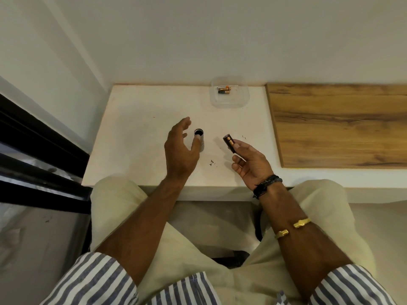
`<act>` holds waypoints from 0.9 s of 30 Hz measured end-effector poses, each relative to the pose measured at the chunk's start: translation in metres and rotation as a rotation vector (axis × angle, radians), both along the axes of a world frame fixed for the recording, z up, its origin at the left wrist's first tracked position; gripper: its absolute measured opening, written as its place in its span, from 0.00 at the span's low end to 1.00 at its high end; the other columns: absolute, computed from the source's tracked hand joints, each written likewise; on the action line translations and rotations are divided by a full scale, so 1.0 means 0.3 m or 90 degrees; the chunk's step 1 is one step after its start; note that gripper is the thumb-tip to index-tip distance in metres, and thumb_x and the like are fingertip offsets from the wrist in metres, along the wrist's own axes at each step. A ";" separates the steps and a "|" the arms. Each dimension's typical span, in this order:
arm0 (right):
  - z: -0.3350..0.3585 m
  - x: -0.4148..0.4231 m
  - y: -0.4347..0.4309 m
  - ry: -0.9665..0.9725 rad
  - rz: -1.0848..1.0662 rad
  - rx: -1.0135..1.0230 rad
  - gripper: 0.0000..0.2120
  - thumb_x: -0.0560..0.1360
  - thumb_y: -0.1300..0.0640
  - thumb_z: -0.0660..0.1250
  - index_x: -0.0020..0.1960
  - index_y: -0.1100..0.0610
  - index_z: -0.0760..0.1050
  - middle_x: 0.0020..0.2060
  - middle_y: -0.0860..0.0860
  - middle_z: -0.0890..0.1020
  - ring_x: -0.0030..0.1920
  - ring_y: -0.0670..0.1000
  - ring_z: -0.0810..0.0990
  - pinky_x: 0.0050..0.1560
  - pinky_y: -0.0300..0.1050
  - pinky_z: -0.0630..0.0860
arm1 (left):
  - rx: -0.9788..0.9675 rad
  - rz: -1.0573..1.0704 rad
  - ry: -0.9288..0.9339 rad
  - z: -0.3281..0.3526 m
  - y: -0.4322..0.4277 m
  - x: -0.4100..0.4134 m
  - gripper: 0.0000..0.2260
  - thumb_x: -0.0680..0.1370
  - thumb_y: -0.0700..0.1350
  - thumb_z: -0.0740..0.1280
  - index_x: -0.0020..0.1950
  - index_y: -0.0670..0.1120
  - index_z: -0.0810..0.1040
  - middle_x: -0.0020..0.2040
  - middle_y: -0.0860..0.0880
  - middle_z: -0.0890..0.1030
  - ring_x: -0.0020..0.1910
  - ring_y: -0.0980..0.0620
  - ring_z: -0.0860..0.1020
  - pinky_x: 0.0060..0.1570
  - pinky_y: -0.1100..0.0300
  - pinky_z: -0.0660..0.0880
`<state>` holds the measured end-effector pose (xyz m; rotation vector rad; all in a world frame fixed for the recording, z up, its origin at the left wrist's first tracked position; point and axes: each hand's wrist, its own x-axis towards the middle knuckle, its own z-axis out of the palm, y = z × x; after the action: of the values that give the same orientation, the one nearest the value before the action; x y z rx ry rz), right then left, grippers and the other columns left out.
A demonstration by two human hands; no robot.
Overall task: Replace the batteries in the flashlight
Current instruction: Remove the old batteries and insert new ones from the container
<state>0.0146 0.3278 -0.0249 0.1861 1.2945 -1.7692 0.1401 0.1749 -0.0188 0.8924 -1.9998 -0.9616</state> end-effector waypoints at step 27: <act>0.025 0.044 -0.004 0.205 0.216 0.088 0.09 0.78 0.63 0.70 0.57 0.64 0.83 0.52 0.63 0.86 0.48 0.58 0.87 0.52 0.48 0.85 | -0.026 -0.265 -0.061 -0.022 0.080 0.042 0.11 0.77 0.36 0.71 0.59 0.40 0.83 0.52 0.43 0.86 0.50 0.56 0.82 0.56 0.76 0.72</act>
<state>0.0277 0.3266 -0.0175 -0.2406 1.5740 -1.4587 0.1527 0.1990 -0.0254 0.5152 -2.3320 -1.1131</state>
